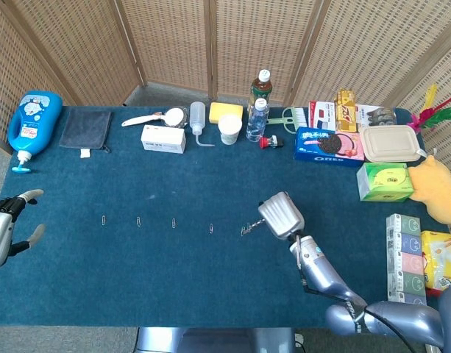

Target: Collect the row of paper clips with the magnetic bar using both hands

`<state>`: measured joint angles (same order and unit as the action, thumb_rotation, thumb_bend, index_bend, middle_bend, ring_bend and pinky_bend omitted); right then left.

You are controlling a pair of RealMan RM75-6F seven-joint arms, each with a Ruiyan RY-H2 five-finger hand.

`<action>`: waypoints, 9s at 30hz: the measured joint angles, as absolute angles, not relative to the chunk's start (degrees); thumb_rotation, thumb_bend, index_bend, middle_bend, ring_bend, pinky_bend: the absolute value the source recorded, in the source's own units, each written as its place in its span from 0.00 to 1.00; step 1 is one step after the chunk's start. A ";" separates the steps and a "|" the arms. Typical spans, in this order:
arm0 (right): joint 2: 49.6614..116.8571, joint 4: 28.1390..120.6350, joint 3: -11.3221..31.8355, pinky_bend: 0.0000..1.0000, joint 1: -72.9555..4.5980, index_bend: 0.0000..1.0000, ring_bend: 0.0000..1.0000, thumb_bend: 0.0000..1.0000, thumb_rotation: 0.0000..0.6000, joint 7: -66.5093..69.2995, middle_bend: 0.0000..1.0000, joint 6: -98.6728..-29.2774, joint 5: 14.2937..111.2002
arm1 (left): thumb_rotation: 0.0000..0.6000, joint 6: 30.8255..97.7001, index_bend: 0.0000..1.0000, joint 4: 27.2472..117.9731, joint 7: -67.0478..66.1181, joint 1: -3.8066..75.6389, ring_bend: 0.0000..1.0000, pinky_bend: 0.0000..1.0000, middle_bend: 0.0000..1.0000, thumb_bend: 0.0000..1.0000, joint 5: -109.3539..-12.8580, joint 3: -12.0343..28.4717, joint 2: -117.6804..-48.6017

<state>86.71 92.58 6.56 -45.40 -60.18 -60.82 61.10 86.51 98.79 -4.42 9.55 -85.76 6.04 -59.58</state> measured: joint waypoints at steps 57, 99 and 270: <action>96.10 90.14 9.76 0.77 -55.06 0.65 0.86 0.40 1.00 -65.73 0.77 -61.32 49.91 | 1.00 84.76 0.24 96.31 -2.64 9.94 0.39 0.48 0.38 0.51 -85.55 5.60 -60.78; 105.23 77.62 8.22 0.76 -62.54 0.39 0.79 0.41 1.00 -68.03 0.63 -57.48 44.20 | 1.00 85.59 0.23 95.95 -2.20 8.65 0.39 0.48 0.38 0.51 -85.08 5.21 -60.28; 76.20 88.70 8.31 0.31 -6.46 0.38 0.26 0.42 1.00 -2.75 0.30 -89.83 80.74 | 0.00 34.32 0.32 76.80 -25.68 62.34 0.00 0.00 0.03 0.51 -70.64 2.51 -88.57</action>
<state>76.20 88.70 8.31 -6.46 -2.75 -89.83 80.74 34.32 76.80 -25.68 62.34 -70.64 2.51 -88.57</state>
